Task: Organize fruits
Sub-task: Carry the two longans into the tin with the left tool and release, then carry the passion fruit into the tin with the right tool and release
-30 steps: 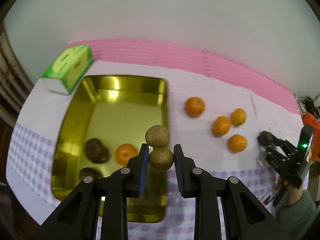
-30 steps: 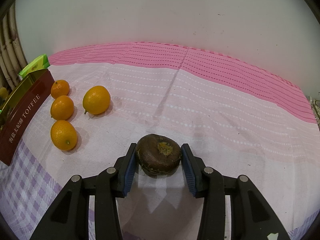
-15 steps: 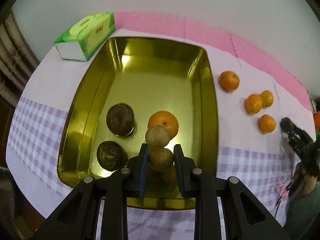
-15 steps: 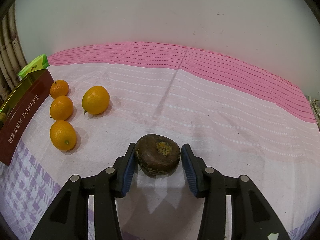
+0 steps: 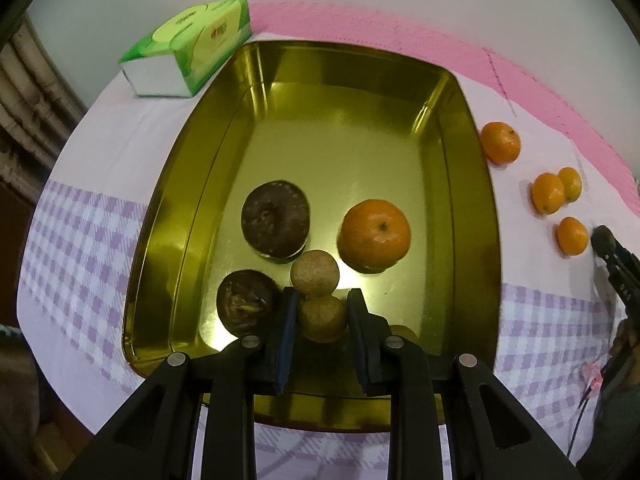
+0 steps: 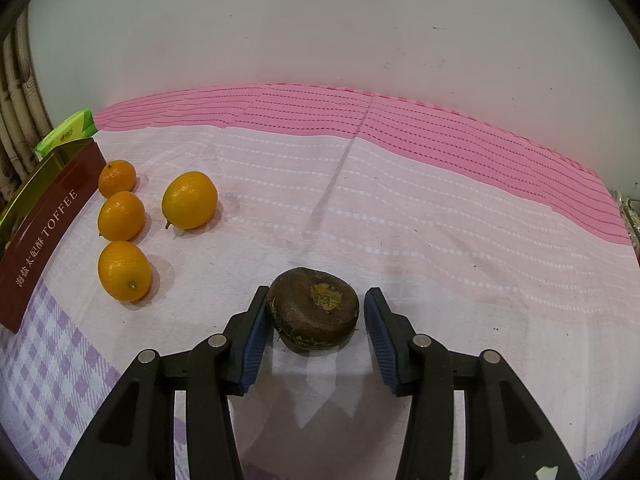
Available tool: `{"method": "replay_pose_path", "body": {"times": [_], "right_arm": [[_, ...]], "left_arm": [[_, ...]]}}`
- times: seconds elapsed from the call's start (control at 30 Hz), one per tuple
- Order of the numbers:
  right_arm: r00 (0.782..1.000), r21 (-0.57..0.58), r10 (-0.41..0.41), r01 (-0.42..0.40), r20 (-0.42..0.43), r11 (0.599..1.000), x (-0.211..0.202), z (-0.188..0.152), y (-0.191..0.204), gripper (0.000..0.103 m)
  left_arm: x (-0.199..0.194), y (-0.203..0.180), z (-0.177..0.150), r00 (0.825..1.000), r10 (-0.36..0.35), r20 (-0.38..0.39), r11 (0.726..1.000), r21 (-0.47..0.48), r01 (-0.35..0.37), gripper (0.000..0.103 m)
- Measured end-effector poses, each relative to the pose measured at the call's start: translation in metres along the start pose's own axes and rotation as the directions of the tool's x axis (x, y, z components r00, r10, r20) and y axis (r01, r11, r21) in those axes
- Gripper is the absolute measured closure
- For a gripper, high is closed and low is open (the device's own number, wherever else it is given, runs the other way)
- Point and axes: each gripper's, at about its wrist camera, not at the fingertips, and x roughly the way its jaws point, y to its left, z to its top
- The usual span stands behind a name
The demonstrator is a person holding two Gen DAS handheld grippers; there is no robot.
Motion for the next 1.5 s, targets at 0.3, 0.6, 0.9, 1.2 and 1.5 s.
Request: {"method": "replay_pose_path", "body": {"times": [0.3,0.6,0.9,1.2,1.5], "right_arm": [[1.000,0.000,0.000,0.000,0.001,1.000,0.000,0.000,0.000,0.059],[1.000,0.001,0.002,-0.002,0.001,1.000,-0.001,0.000,0.001,0.058],[1.000,0.005,0.006,-0.006,0.001,1.000,-0.001,0.000,-0.002,0.058],[1.000,0.000,0.011,-0.011,0.004,1.000,-0.003,0.000,-0.002,0.064],[1.000,0.018,-0.010,0.010,0.003,1.000,-0.004,0.000,0.003,0.064]], "left_arm": [[0.008,0.006,0.001,1.000,0.016,-0.003,1.000,-0.004,-0.016,0.077],[0.006,0.001,-0.001,0.999,0.032,0.008,0.999,0.017,-0.032,0.076],[0.000,-0.006,-0.008,0.999,0.040,0.033,0.999,0.036,-0.041,0.076],[-0.021,-0.007,-0.012,0.997,0.020,0.068,0.999,0.041,-0.023,0.054],[-0.044,-0.011,-0.020,0.991,0.017,0.132,0.997,0.068,-0.027,0.037]]}}
